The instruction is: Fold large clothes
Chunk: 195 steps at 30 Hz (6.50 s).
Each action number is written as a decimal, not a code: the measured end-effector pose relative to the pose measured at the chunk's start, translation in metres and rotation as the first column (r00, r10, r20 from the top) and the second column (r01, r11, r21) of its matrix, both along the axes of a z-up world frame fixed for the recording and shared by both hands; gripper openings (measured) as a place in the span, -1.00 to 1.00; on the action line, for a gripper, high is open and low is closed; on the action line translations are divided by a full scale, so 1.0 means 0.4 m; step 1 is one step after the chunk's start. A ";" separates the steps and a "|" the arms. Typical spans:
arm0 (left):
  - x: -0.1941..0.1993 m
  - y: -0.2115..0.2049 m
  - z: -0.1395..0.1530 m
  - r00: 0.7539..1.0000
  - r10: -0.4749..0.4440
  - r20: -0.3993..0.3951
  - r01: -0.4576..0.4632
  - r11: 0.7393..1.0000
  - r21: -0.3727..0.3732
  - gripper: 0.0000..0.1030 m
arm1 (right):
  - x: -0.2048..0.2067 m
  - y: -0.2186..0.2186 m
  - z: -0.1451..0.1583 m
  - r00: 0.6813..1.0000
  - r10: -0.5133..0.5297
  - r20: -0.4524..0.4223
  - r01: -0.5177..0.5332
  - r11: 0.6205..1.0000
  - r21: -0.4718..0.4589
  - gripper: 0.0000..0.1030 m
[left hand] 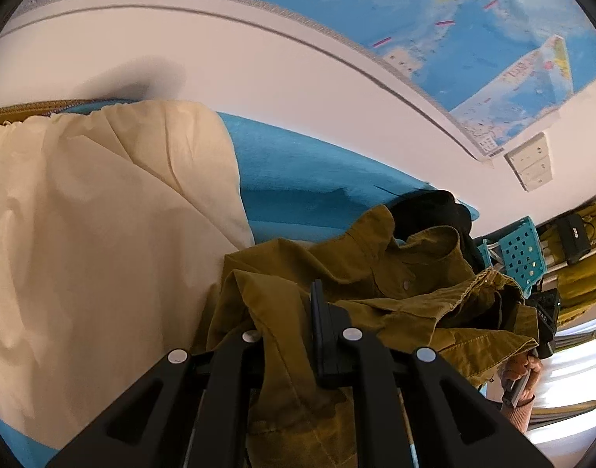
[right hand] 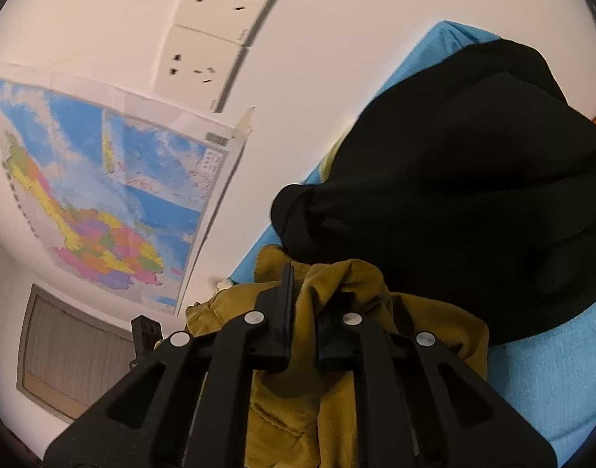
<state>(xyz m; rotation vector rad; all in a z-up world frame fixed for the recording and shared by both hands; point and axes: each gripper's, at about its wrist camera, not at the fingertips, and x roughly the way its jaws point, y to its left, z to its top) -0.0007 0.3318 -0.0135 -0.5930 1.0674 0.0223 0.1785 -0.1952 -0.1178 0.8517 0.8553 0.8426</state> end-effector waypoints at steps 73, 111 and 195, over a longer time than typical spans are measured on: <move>-0.389 -0.103 -0.119 0.936 -0.156 0.315 0.093 0.974 0.207 -0.53 | -0.373 -0.073 -0.034 0.912 0.134 0.388 -0.022 0.960 -0.279 -0.74; -0.520 -0.216 -0.041 0.932 -0.218 0.291 0.095 0.919 0.384 0.07 | -0.502 -0.276 -0.033 0.918 -0.111 0.380 0.255 0.900 -0.353 -0.55; -0.559 -0.192 -0.123 0.910 -0.356 0.210 0.269 0.896 0.353 -0.90 | -0.714 0.545 -0.023 0.595 0.656 0.464 -0.258 0.703 -0.663 -0.96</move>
